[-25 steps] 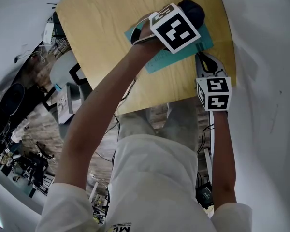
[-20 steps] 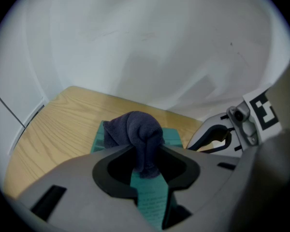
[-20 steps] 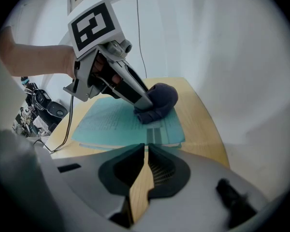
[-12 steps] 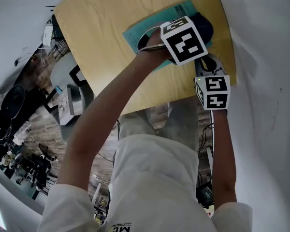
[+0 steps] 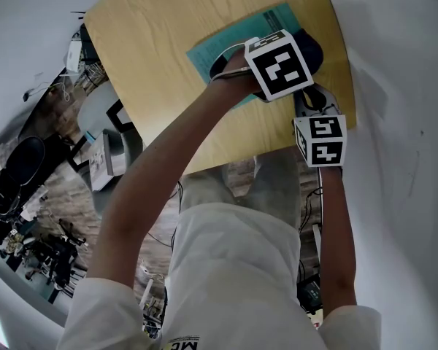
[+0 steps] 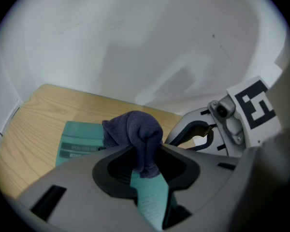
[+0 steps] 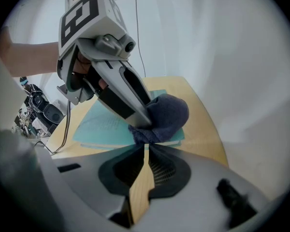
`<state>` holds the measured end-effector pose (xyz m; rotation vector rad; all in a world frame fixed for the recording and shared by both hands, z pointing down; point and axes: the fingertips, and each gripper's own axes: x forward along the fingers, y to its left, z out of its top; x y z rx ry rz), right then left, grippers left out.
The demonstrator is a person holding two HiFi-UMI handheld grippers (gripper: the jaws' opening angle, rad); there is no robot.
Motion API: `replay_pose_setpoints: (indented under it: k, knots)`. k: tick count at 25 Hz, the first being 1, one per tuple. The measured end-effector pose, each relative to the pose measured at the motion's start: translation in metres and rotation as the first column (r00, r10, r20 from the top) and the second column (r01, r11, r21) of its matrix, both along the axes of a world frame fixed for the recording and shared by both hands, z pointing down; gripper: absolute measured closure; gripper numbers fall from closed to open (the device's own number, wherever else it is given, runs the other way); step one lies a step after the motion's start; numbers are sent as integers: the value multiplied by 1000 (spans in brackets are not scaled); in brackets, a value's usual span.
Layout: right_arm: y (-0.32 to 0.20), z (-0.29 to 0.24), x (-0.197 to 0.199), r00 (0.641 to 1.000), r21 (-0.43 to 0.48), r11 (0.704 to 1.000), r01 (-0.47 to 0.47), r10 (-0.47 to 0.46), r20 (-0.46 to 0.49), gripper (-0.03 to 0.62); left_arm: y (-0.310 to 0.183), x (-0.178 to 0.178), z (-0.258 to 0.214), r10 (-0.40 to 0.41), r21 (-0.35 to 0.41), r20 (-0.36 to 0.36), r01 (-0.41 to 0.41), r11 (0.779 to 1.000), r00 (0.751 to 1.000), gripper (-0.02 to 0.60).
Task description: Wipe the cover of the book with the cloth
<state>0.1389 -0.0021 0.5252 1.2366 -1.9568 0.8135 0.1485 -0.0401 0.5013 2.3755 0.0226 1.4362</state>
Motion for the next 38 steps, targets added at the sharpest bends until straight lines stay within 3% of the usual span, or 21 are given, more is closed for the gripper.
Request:
replay_pose_setpoints:
  k: [7,13,17,22,25,28,34,38]
  knots:
    - [21,-15,17,999,-5,999,-40,40,0,554,10,0,-10,5,5,-15,-5,1000,1000,443]
    - [33,-35,28,999,14,999,-52,52,3,556,21,-6,-32,-64,0,-61,64,998,996,443]
    - [31,-64,32,997,41,996,-76,75,22,555,24,-12,-63,-143,14,-105,145,989,984,443]
    - [24,-99,23,997,86,994,-62,58,48,556,23,-34,-108,-279,38,-183,291,956,943,443]
    - [19,-125,21,999,119,992,-32,27,40,556,25,-50,-135,-352,66,-222,374,925,909,443]
    - [12,-151,13,999,160,987,15,-21,32,556,27,-72,-162,-432,102,-257,469,877,864,443]
    - [11,-208,-4,996,251,966,68,-79,37,556,40,-113,-209,-563,118,-346,630,768,751,445]
    - [6,-247,-15,992,320,941,105,-123,36,556,39,-144,-248,-623,135,-421,725,675,659,444]
